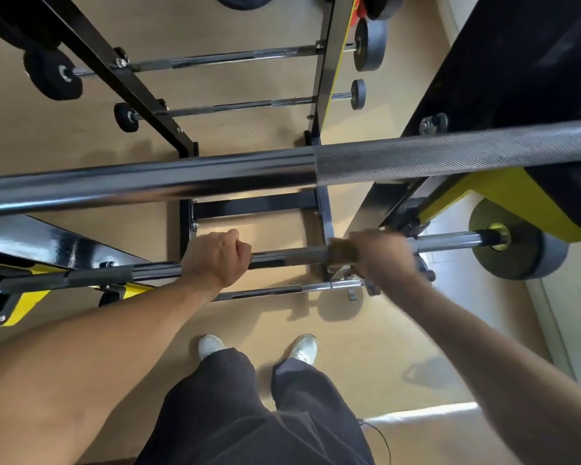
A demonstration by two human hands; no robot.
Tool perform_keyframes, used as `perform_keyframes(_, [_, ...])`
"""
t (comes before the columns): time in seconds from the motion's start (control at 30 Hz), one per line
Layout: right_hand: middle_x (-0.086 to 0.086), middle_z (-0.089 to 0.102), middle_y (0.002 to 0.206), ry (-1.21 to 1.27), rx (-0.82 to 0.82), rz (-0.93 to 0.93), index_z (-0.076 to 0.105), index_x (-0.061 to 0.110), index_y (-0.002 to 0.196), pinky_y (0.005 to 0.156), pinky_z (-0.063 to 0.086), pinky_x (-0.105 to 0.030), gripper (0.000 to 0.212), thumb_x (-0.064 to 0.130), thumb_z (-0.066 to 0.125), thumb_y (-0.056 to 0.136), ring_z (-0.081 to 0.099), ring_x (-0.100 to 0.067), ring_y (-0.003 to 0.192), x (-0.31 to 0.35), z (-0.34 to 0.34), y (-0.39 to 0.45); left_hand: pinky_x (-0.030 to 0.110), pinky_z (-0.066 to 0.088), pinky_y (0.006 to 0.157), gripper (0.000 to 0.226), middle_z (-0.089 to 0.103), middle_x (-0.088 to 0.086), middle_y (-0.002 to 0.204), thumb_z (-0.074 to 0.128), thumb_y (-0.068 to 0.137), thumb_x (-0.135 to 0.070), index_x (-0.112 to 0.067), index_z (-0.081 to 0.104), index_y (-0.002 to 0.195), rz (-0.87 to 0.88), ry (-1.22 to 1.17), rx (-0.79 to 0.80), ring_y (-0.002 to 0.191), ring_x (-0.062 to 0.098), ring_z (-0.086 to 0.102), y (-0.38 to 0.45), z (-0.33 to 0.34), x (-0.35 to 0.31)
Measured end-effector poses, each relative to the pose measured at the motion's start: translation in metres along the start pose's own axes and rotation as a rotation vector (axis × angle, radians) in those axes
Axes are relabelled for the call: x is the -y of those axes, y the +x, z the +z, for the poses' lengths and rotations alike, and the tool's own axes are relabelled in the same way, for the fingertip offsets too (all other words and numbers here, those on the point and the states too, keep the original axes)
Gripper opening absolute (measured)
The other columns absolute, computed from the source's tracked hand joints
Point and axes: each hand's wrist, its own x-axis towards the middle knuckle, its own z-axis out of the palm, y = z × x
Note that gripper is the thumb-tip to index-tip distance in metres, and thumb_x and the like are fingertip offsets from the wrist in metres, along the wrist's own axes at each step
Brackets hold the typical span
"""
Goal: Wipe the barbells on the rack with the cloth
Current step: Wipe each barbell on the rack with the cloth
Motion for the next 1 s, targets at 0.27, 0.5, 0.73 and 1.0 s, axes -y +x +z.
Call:
perform_keyframes(0.27, [0.001, 0.061, 0.074, -0.005, -0.191, 0.209, 0.062, 0.019, 0.094, 0.082, 0.049, -0.038, 0.014, 0.025, 0.071, 0.086, 0.057, -0.022, 0.074, 0.004, 0.021, 0.001, 0.024, 0.036, 0.044, 0.038, 0.044, -0.003, 0.046, 0.035, 0.087, -0.030, -0.012, 0.055, 0.060, -0.010, 0.005, 0.007, 0.040, 0.020, 0.046, -0.001, 0.001, -0.002])
perform_keyframes(0.5, [0.002, 0.050, 0.078, -0.030, -0.131, 0.117, 0.046, 0.022, 0.092, 0.092, 0.041, -0.040, 0.021, 0.020, 0.066, 0.086, 0.047, -0.022, 0.075, 0.069, 0.028, 0.012, 0.030, 0.048, 0.051, 0.033, 0.049, -0.001, 0.052, 0.040, 0.090, -0.029, -0.016, 0.049, 0.061, -0.064, -0.033, 0.072, 0.048, 0.022, 0.053, -0.001, -0.004, -0.006])
perform_keyframes(0.73, [-0.002, 0.063, 0.107, 0.085, -0.173, 0.038, 0.056, 0.018, 0.116, 0.103, 0.038, -0.040, 0.043, 0.029, 0.078, 0.080, 0.058, -0.022, 0.107, 0.117, 0.042, 0.012, 0.036, 0.045, 0.064, 0.032, 0.058, 0.003, 0.068, 0.034, 0.100, -0.026, -0.015, 0.054, 0.078, -0.068, -0.143, -0.038, 0.066, 0.020, 0.050, -0.013, -0.008, 0.008])
perform_keyframes(1.0, [-0.003, 0.062, 0.114, 0.179, 0.009, -0.253, 0.054, 0.018, 0.119, 0.099, 0.042, -0.038, 0.042, 0.028, 0.074, 0.084, 0.058, -0.022, 0.107, 0.250, 0.033, 0.029, 0.038, 0.034, 0.078, 0.017, 0.053, 0.008, 0.089, 0.040, 0.101, -0.019, -0.012, 0.052, 0.091, -0.056, -0.043, -0.326, 0.084, 0.024, 0.043, -0.093, -0.037, 0.167])
